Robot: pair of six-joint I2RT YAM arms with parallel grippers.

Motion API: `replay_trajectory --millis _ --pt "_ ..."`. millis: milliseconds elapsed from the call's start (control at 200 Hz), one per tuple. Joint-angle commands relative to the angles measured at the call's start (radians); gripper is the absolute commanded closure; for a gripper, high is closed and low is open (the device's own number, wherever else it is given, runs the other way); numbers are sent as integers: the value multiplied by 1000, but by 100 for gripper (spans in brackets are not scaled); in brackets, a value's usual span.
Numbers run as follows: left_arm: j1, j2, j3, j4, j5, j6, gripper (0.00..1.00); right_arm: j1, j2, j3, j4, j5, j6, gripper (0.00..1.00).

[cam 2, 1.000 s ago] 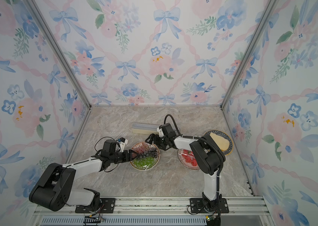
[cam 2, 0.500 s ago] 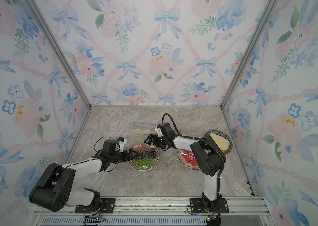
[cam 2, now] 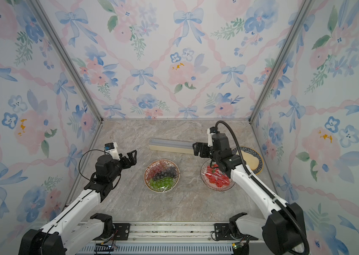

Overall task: Wrap the plate with plastic wrap
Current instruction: Reset both arms

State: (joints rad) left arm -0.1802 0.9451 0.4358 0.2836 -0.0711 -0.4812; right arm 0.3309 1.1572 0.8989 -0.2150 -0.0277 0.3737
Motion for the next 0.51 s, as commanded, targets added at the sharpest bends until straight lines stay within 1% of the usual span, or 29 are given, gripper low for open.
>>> replay_trajectory --millis 0,75,180,260,355,445,500 --pt "12 -4 -17 101 -239 54 2 -128 -102 -115 -40 109 -74 3" --pt "13 18 -46 188 -307 64 2 -228 -184 -204 15 141 -80 3" --pt "13 85 -69 279 -392 102 2 -344 -261 -349 166 160 -122 3" --pt "13 153 -73 331 -399 167 2 -409 -282 -465 331 156 -168 3" --pt "13 221 -75 369 -406 193 2 -455 -255 -583 527 154 -186 3" --pt "12 259 -90 420 -395 232 2 -465 -165 -626 660 127 -207 3" --pt "12 271 -107 461 -397 262 2 -464 -93 -653 784 110 -223 3"
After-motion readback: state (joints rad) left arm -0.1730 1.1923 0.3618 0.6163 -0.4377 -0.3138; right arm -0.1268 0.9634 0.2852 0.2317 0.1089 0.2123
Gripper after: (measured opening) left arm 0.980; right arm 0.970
